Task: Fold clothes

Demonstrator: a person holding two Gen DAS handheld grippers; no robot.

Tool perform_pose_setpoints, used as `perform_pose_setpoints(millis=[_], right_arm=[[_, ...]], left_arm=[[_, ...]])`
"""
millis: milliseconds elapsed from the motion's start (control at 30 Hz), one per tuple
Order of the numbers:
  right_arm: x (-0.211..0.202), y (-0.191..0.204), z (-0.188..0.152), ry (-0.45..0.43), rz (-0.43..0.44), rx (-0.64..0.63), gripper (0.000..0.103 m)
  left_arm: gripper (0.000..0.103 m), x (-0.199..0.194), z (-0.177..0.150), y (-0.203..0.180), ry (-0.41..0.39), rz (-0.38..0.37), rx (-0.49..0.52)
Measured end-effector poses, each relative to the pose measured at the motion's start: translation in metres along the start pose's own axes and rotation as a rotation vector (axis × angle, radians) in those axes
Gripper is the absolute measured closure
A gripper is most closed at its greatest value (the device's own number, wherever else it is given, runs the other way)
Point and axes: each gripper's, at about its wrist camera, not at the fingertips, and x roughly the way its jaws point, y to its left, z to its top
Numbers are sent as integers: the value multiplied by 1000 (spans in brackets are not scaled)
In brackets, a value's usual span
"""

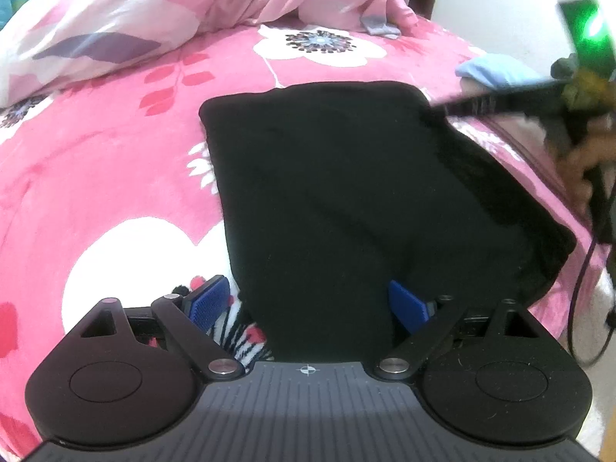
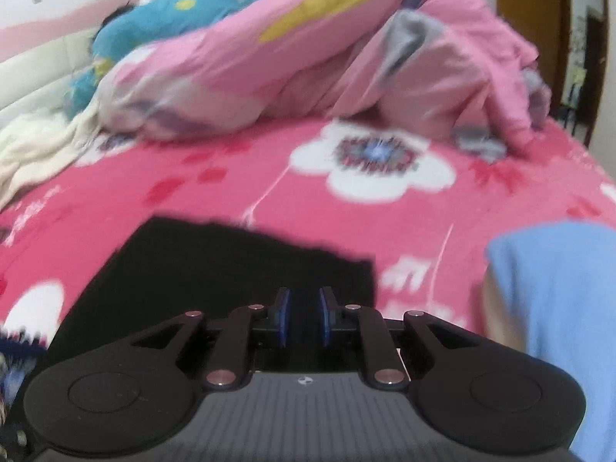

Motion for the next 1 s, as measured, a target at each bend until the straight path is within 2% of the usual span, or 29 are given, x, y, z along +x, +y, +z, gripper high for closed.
perform_pose_setpoints(millis=[67,233,333,433,533,567,667,800,900,1000], right_arm=[[2,1,-10,11,-61,-20,73],[-35,19,-7,-97,-140,-58,73],[-55,28,-13,-137,-72,-58,74],[-51,34,-29,-91,-107,-113,75],[-43,29,-39,-25,-227,-125,75],[-47,27,-39,-33,-237,-113,75],[-66,29,-35,-100,-200,-93,75],[-77,44,-41,-126,-152,-104,75],[-84,48,-49,-140,-140,-71,75],[-95,46,-54,-185,-104,3,75]], left_arm=[[12,-2,-1,0,0,-1,1],[12,-3,-3,2,-4,-2,-2],[12,-3,-4,1,-7,-2,1],[12,-3,-5,1,-9,-3,4],[11,-4,-6,1,-9,-2,16],[11,-5,-7,2,-10,-1,16],[10,-6,-10,3,-14,2,12],[10,-13,-12,4,-25,26,0],[12,-31,-11,5,-94,86,5],[12,-47,-2,3,-197,96,27]])
